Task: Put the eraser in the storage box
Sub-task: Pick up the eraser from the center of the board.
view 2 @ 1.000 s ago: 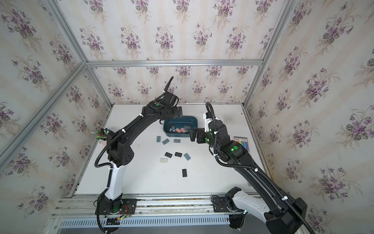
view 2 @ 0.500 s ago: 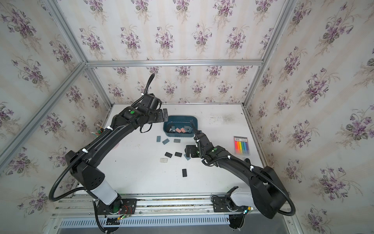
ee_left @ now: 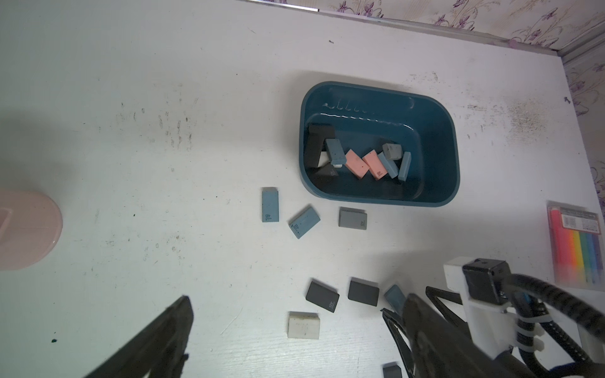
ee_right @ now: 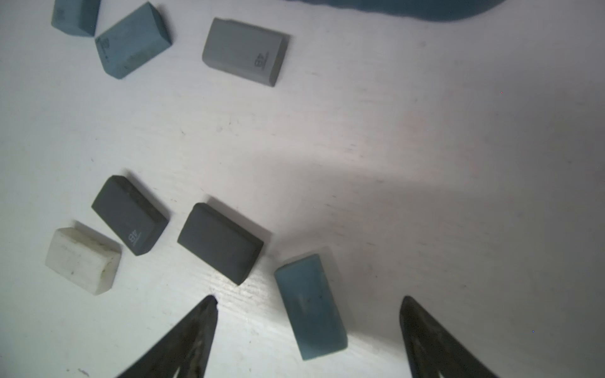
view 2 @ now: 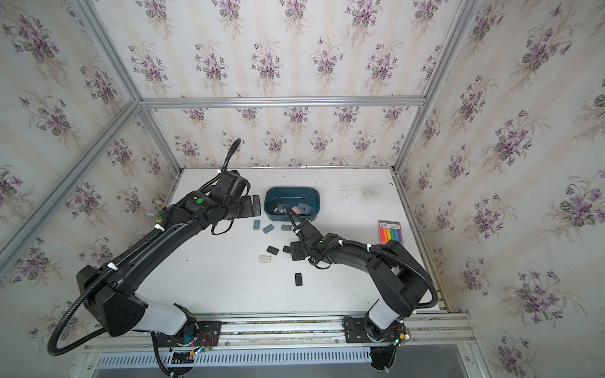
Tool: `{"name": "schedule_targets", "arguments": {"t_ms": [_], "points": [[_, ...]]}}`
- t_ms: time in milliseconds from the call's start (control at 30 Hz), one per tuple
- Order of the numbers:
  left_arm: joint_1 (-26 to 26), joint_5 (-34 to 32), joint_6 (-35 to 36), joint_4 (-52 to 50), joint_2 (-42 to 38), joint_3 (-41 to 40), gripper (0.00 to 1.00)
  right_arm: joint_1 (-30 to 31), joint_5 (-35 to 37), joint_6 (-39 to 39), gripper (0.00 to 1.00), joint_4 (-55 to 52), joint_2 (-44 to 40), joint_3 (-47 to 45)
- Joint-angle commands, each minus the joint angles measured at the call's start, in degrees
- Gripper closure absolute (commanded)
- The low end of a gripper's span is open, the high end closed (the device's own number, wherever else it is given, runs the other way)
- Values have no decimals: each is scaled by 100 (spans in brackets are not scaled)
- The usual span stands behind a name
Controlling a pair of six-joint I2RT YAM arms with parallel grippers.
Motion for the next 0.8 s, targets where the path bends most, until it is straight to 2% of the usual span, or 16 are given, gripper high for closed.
{"name": "schedule_targets", "arguments": {"t_ms": [0,200,400,633,700,767], "points": [[7,-65,-2,-48,-139,-132,0,152,430,115,14,-274,145,48],[21,-182,17,26,-400,-322,0,161,469,182,16,-256,318,-9],[15,-186,37,13,-374,-326,0,162,325,147,33,-392,477,180],[66,-160,37,30,-340,-353,0,162,110,150,38,-582,366,212],[112,-65,21,20,-297,-335,0,162,-59,163,44,-603,356,192],[161,-10,-3,-12,-270,-320,0,165,-116,198,45,-564,304,120]]}}
